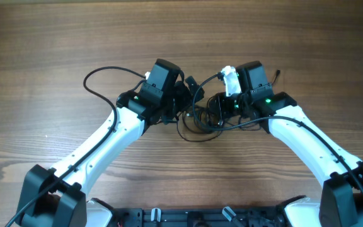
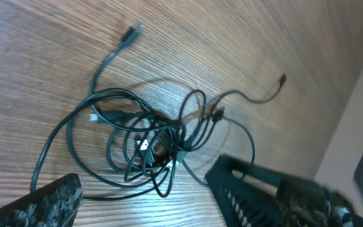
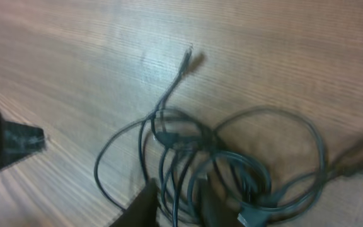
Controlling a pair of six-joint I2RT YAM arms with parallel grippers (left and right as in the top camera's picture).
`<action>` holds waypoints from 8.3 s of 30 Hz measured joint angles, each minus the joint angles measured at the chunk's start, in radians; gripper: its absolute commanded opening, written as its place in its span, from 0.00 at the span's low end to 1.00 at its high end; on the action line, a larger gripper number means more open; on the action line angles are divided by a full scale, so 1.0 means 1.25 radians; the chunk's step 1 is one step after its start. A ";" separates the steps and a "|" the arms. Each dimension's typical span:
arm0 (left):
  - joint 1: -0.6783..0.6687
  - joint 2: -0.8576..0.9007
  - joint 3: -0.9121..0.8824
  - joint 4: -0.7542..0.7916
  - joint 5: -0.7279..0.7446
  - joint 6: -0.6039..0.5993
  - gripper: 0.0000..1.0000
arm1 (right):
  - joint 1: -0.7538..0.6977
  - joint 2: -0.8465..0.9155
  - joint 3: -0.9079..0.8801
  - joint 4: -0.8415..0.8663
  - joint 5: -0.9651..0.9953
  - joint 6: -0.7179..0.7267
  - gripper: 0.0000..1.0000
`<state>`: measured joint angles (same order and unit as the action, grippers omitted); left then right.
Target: Untangle cables
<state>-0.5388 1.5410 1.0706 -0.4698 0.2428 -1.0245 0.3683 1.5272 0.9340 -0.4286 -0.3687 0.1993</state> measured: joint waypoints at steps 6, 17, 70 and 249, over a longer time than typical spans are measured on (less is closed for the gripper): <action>0.000 0.003 0.000 0.000 -0.050 -0.069 1.00 | 0.009 0.000 -0.029 -0.056 0.000 0.056 0.36; 0.003 0.104 0.000 0.013 -0.042 -0.020 0.65 | 0.048 0.027 -0.086 -0.002 -0.029 0.103 0.04; 0.039 0.272 0.000 0.034 0.107 0.014 0.04 | 0.077 0.061 -0.115 0.187 0.025 -0.006 0.28; 0.179 0.176 -0.002 -0.124 -0.053 0.822 0.31 | 0.232 0.107 -0.216 0.359 -0.054 0.653 0.12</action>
<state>-0.3157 1.7607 1.0683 -0.6243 0.1768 0.0025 0.6579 1.6608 0.6643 0.0200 -0.4366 1.0157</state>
